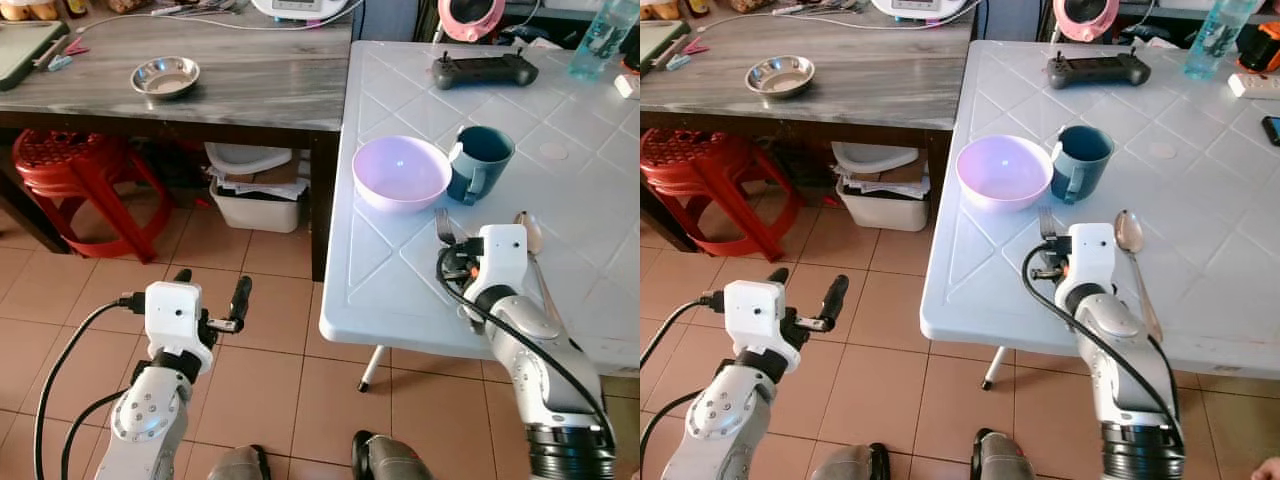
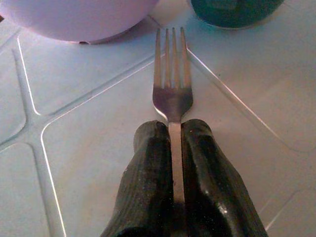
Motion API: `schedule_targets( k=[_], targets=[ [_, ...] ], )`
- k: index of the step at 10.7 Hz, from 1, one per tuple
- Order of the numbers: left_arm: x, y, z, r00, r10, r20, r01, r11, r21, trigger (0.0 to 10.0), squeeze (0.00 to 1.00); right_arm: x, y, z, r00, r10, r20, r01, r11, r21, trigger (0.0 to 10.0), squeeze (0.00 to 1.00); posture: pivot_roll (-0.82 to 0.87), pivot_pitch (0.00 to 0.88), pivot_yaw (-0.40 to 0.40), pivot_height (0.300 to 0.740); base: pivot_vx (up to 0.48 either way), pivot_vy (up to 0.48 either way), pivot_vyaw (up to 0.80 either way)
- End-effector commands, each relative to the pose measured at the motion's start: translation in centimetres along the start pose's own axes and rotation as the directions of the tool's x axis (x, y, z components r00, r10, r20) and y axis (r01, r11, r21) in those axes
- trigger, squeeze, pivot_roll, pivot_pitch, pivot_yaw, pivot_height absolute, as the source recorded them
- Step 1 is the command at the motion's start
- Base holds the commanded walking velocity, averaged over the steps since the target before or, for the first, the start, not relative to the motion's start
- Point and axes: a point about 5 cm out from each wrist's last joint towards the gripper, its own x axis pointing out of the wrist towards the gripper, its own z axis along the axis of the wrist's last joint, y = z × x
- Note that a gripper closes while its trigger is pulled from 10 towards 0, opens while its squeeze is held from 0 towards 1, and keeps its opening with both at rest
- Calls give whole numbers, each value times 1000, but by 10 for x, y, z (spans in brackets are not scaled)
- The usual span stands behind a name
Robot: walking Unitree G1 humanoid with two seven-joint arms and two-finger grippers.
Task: Setting the table
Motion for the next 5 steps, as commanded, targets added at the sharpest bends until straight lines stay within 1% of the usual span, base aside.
schedule_targets(
  k=[1, 2, 3, 4, 5],
  targets=[
    [-3, -2, -2, 1000, -13, -8, 13, 1000, -17, 10000, 0, -2, 15, -56, 960, 61, -273, -35, 995, 98, 0, 0, 53, 140, 48, 740, 0, 0, 0],
    [-3, -4, -4, 1000, -18, -15, 18, 999, -31, 10000, 0, -1, 20, -55, 962, 73, -263, -45, 992, 114, 0, 0, 52, 134, 46, 740, 0, 0, 0],
    [0, -7, -6, 1000, -15, -16, 14, 999, -35, 10000, 0, 3, 30, -49, 971, 101, -219, -77, 990, 116, 0, 0, 46, 109, 38, 740, 0, 352, 0],
    [2, -7, -7, 1000, -11, -12, 10, 999, -37, 10000, 0, 5, 32, -46, 974, 107, -200, -84, 990, 117, 0, 0, 44, 102, 33, 740, 0, 480, 0],
    [7, -5, -7, 1000, 11, -3, -12, 1000, -29, 10000, 0, 8, 37, -39, 979, 126, -161, -107, 987, 122, 0, 0, 38, 90, 24, 740, 0, 480, 0]
  ],
)
